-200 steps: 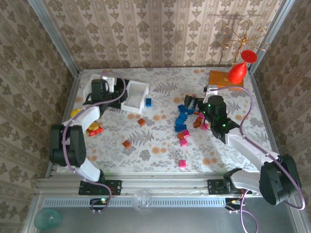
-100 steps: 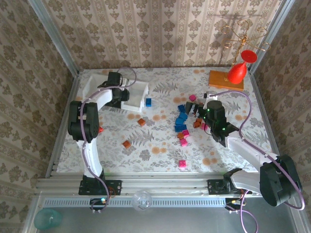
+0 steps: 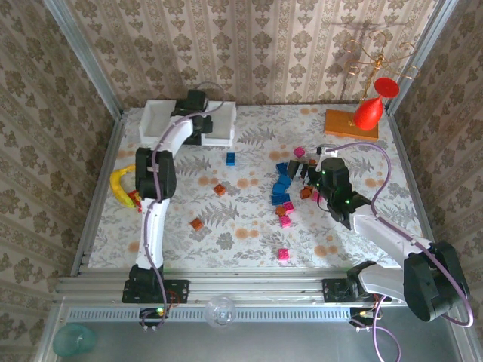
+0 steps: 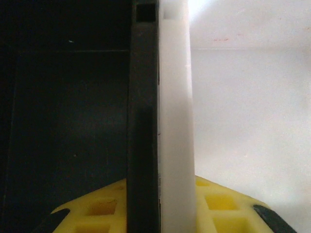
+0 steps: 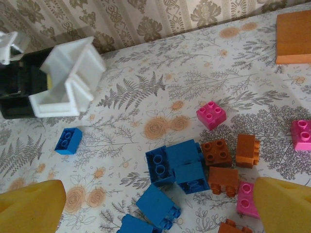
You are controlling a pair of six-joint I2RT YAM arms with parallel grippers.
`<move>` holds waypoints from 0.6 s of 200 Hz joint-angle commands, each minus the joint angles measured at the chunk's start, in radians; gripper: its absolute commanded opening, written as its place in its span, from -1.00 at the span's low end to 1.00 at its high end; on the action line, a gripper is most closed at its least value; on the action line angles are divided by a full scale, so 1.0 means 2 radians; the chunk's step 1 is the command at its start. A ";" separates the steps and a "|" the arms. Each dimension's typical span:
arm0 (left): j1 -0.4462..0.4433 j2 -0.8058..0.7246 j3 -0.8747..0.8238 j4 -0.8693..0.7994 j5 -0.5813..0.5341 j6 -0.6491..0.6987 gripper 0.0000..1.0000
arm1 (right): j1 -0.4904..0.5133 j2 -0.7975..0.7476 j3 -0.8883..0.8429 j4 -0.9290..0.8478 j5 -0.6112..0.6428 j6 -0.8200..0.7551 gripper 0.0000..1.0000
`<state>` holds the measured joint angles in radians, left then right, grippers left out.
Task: Sort the legos into containers by color
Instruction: Move the container to the top-center of the table.
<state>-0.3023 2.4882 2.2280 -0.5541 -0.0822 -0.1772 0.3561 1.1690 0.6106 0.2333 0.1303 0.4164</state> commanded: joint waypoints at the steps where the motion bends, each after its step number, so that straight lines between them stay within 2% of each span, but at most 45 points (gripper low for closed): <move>1: -0.044 0.003 0.038 -0.030 -0.025 -0.046 -0.79 | 0.002 -0.017 -0.010 -0.011 -0.007 0.012 1.00; 39: -0.105 -0.008 0.005 -0.010 -0.059 -0.112 -0.76 | 0.001 -0.028 -0.015 -0.016 -0.005 0.013 1.00; 55: -0.120 -0.010 -0.009 0.013 -0.067 -0.136 -0.72 | 0.001 -0.028 -0.014 -0.017 -0.011 0.015 1.00; 76: -0.130 0.006 0.019 0.006 -0.072 -0.160 -0.67 | 0.001 -0.030 -0.014 -0.020 -0.018 0.016 1.00; 103: -0.144 0.001 0.021 0.010 -0.082 -0.174 -0.48 | 0.001 -0.038 -0.018 -0.030 -0.015 0.014 1.00; 120: -0.153 -0.017 -0.004 0.033 -0.051 -0.185 -0.32 | 0.001 -0.042 -0.022 -0.030 -0.011 0.014 1.00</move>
<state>-0.5953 2.5011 2.2410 -0.5510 -0.2340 -0.4366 0.3561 1.1156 0.5911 0.1936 0.1177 0.4274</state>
